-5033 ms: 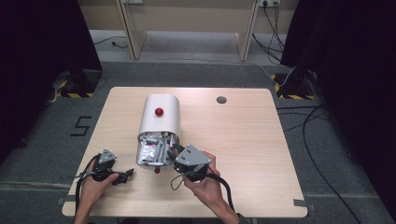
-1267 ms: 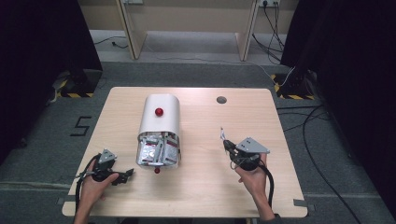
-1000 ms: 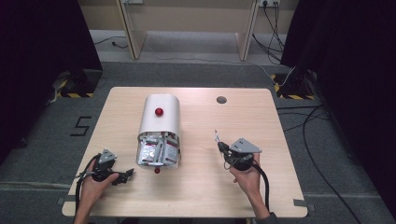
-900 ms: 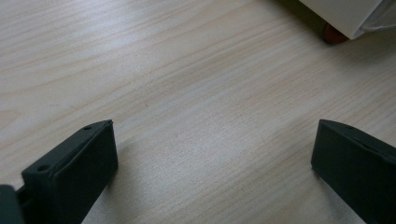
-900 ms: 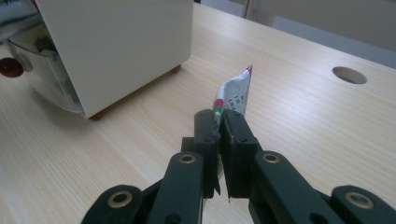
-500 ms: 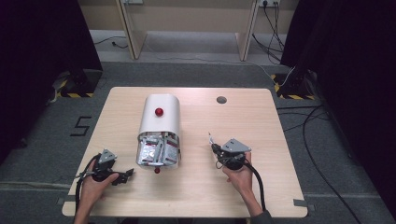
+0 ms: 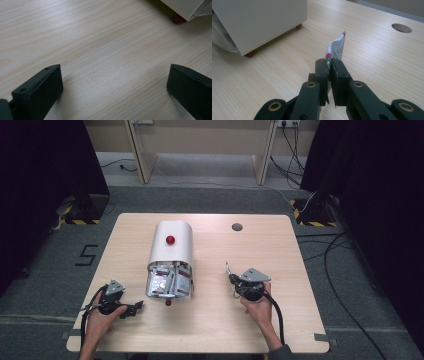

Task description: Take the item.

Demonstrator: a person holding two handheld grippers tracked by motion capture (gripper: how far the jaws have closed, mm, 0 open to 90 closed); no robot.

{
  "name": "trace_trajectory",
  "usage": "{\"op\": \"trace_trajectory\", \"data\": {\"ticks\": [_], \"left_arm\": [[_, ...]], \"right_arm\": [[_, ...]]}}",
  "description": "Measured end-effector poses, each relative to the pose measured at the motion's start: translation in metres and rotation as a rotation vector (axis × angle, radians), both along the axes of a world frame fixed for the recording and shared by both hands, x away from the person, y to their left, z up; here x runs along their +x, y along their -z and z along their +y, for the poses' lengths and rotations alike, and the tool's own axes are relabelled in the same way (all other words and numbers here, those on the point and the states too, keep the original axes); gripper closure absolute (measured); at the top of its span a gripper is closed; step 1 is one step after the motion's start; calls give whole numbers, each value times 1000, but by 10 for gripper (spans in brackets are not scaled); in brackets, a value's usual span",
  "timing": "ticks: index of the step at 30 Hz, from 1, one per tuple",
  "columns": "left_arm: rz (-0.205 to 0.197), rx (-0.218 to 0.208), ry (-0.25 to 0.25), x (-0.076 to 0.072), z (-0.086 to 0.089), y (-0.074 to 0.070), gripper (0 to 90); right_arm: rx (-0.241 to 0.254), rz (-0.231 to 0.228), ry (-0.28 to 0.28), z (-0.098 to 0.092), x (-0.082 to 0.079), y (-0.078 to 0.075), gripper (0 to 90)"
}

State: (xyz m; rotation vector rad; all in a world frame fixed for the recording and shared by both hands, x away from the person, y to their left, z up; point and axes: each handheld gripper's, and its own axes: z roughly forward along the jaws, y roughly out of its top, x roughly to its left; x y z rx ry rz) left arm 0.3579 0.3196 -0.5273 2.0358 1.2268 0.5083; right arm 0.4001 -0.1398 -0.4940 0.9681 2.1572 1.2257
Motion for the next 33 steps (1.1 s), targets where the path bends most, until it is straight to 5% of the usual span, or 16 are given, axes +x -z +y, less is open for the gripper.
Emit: {"op": "trace_trajectory", "data": {"ticks": [33], "left_arm": [[0, 0, 0, 0, 0, 0, 0]], "right_arm": [[-83, 47, 166, -35, 14, 11, 622]]}}
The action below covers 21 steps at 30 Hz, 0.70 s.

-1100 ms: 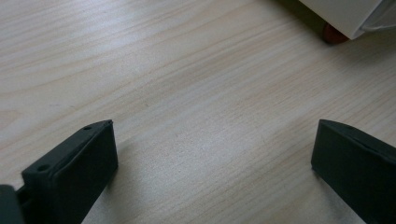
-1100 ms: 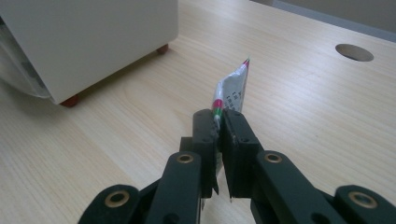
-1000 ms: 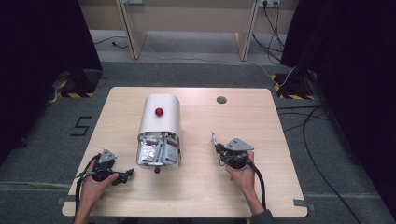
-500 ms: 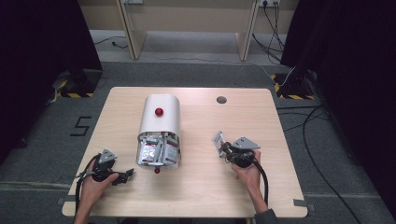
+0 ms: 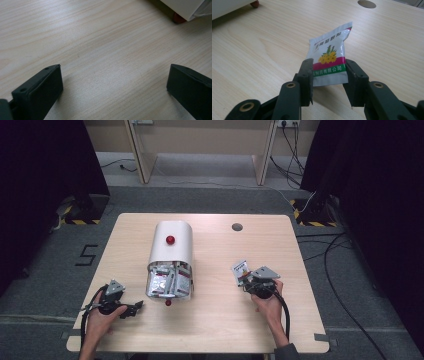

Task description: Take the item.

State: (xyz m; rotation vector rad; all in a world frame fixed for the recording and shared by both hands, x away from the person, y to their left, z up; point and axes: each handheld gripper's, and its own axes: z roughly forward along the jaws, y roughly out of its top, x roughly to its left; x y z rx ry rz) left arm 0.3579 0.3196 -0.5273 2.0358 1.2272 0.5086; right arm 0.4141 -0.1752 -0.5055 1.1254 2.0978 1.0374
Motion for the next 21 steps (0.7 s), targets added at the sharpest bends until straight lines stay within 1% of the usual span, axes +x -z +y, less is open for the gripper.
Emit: {"op": "trace_trajectory", "data": {"ticks": [3, 7, 10, 12, 16, 21], "left_arm": [[0, 0, 0, 0, 0, 0, 0], [0, 0, 0, 0, 0, 0, 0], [0, 1, 1, 0, 0, 0, 0], [0, 0, 0, 0, 0, 0, 0], [0, 1, 0, 0, 0, 0, 0], [0, 0, 0, 0, 0, 0, 0]], "right_arm": [[-12, -5, 10, -2, 1, 0, 613], [-25, 9, 21, -4, 2, 2, 589], [-65, 18, 26, -3, 3, 5, 577], [-74, 26, 27, -3, 4, 8, 579], [-79, 33, 25, -3, 4, 9, 575], [-76, 26, 28, -5, 4, 8, 573]]}}
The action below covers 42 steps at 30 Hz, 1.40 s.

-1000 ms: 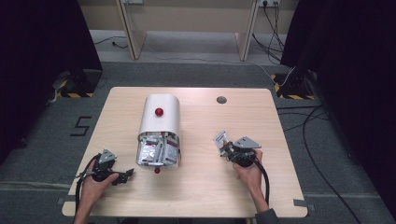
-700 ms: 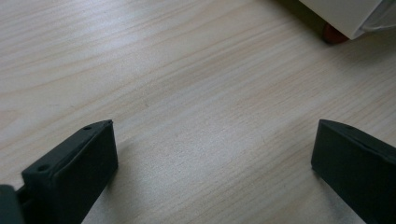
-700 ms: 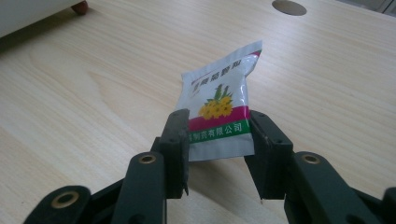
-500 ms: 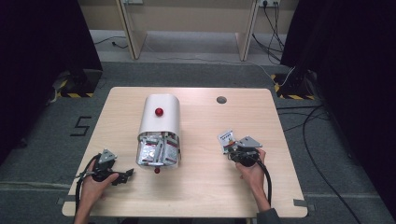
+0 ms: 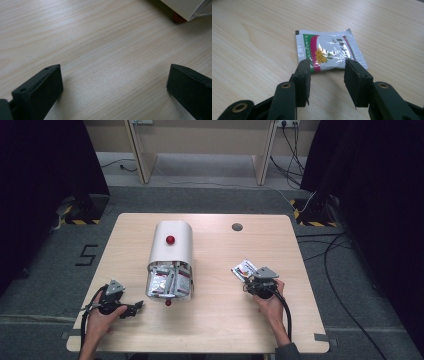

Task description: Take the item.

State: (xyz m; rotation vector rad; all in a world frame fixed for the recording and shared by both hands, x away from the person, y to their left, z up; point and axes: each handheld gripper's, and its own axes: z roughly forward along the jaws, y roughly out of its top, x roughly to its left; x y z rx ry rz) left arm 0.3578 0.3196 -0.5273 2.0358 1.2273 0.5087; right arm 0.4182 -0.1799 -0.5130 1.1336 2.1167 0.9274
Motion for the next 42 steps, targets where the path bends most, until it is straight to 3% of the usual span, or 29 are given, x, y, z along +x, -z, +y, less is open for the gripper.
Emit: {"op": "trace_trajectory", "data": {"ticks": [9, 27, 42], "left_arm": [[0, 0, 0, 0, 0, 0, 0], [0, 0, 0, 0, 0, 0, 0], [0, 0, 0, 0, 0, 0, 0]], "right_arm": [[26, -9, -4, -1, -3, -5, 556], [92, 17, -42, 3, -21, -21, 367], [108, 11, -58, 4, -34, -29, 296]]}}
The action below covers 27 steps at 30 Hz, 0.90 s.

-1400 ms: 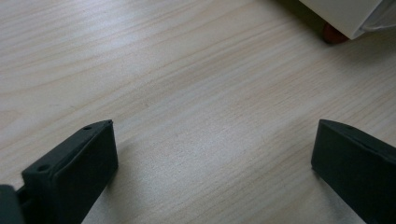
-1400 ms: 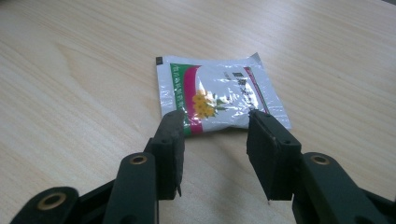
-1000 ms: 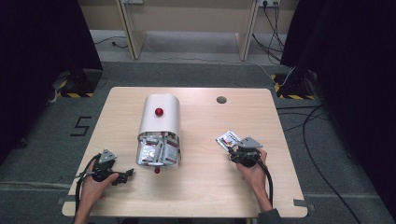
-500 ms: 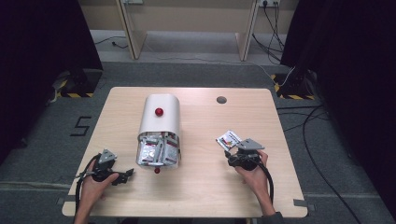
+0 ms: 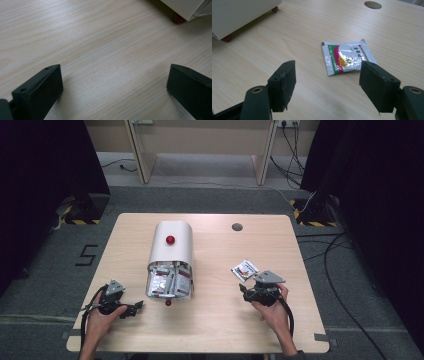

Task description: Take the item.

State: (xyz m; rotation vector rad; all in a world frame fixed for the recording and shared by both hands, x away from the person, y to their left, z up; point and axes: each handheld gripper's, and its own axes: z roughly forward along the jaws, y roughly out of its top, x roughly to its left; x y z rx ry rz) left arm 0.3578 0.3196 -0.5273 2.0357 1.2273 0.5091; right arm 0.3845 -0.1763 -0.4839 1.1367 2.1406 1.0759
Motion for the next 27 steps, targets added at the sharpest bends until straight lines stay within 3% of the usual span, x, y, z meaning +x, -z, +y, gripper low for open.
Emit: {"op": "trace_trajectory", "data": {"ticks": [17, 27], "left_arm": [[0, 0, 0, 0, 0, 0, 0], [0, 0, 0, 0, 0, 0, 0]], "right_arm": [[7, 10, 13, -14, -16, 5, 248], [37, 15, 15, -23, -27, 8, 216]]}}
